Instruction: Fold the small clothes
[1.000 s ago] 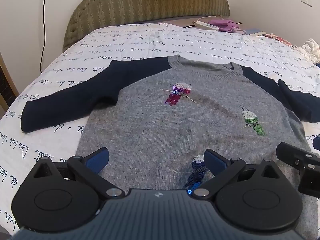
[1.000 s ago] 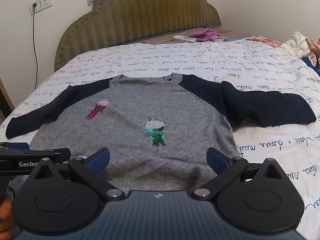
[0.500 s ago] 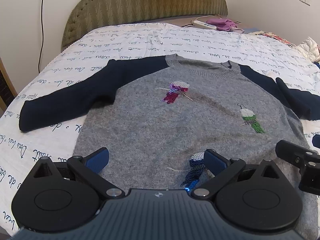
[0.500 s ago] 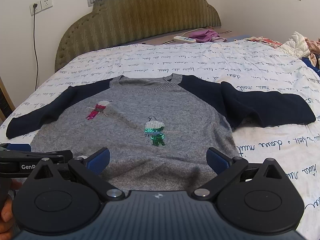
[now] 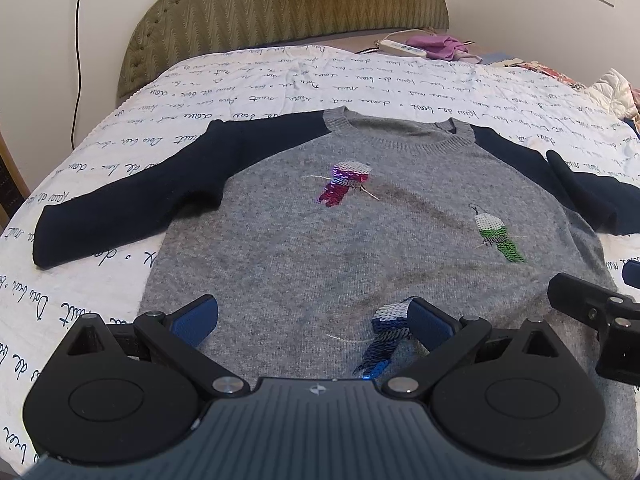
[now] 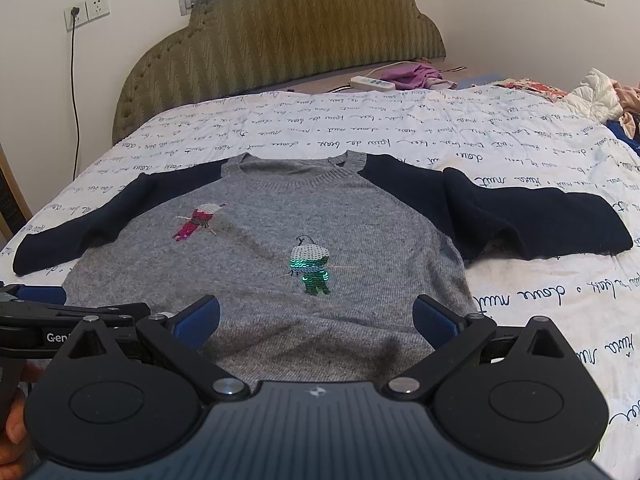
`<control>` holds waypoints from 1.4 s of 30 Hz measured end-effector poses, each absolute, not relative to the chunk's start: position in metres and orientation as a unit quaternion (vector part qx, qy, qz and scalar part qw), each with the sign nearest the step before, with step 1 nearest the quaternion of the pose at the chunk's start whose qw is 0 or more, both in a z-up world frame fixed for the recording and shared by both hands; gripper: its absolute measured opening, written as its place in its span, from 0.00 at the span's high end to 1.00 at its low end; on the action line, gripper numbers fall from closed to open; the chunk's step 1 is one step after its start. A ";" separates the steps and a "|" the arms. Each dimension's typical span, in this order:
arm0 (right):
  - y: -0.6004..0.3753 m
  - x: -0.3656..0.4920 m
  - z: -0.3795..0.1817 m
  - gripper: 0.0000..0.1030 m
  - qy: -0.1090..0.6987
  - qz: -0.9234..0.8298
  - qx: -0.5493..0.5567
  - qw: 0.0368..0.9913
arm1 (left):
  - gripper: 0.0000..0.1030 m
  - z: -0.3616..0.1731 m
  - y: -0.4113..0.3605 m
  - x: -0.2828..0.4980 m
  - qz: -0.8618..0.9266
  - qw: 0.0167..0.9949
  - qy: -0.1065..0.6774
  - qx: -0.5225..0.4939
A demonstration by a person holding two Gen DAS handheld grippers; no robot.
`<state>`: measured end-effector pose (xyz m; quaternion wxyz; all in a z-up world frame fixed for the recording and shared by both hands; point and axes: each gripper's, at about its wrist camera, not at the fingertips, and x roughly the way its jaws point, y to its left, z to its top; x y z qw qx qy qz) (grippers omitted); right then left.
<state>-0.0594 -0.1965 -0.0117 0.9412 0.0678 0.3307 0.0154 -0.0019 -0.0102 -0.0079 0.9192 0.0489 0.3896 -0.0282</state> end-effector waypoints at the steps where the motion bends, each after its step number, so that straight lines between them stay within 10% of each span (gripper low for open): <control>1: -0.197 -0.059 -0.012 0.00 0.331 0.014 0.069 0.941 | 0.01 -0.008 -0.010 -0.002 -0.028 0.919 0.390 0.049; 42: -0.233 -0.056 -0.012 0.00 0.300 0.049 0.115 0.946 | 0.01 -0.008 -0.041 0.009 -0.028 0.916 0.393 0.073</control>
